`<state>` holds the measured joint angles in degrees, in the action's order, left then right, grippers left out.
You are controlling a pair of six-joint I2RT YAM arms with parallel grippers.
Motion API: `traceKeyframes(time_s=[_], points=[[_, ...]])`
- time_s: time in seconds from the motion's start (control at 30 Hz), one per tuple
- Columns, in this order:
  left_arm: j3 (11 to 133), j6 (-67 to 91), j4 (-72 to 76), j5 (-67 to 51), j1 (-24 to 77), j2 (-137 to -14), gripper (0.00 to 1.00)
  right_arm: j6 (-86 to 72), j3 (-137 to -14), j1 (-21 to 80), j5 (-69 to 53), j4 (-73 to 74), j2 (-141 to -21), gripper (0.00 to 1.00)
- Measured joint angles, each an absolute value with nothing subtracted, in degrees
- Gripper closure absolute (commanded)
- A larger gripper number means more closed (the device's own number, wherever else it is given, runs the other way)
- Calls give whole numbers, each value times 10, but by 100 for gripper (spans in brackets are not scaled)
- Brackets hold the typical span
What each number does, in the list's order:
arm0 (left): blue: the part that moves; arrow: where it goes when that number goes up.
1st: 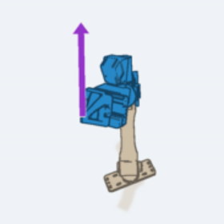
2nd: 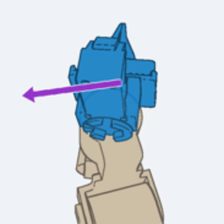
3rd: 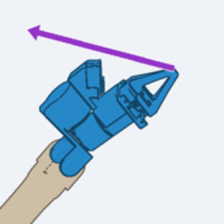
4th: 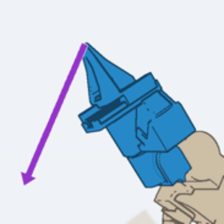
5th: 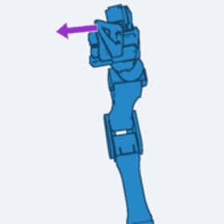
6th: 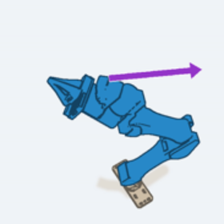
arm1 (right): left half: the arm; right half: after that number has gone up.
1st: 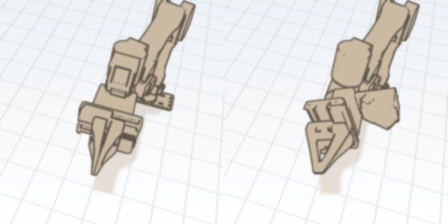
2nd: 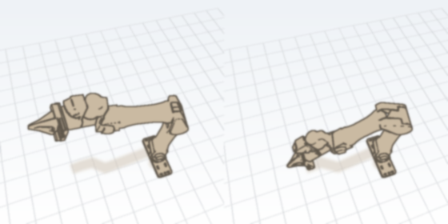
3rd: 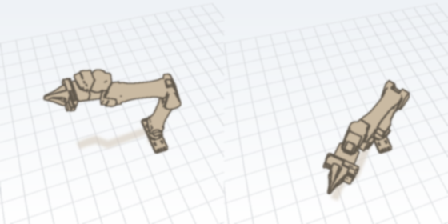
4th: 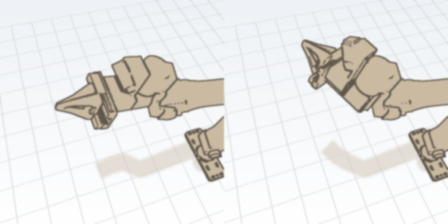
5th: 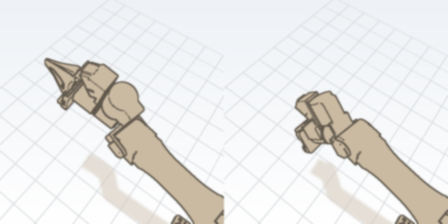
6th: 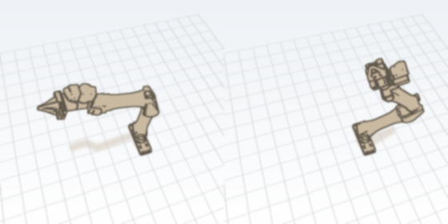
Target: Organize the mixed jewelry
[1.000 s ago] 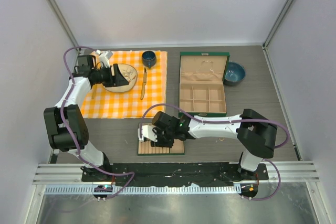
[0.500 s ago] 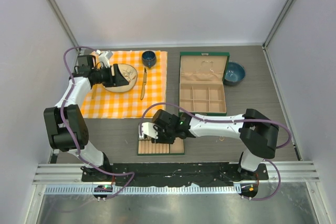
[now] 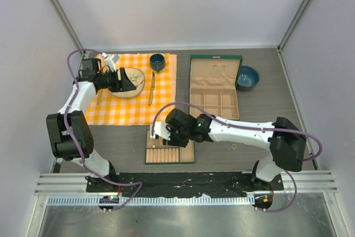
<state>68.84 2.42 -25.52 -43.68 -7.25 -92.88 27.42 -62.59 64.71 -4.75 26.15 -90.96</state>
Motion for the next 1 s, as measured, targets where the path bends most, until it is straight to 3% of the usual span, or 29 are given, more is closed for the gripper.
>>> traceKeyframes(time_s=[0.23, 0.47, 0.77, 1.0], points=[[676, -10, -274, -441, -66, -906, 37, 286, -615, 602, -40, 300, -827, 61], [662, -53, -298, -435, -27, -857, 37, 345, -547, 472, -17, 353, -735, 63], [653, -65, -307, -429, -9, -852, 37, 438, -467, 333, -21, 429, -716, 65], [652, -69, -308, -424, -8, -852, 37, 489, -421, 285, -36, 464, -712, 66]])
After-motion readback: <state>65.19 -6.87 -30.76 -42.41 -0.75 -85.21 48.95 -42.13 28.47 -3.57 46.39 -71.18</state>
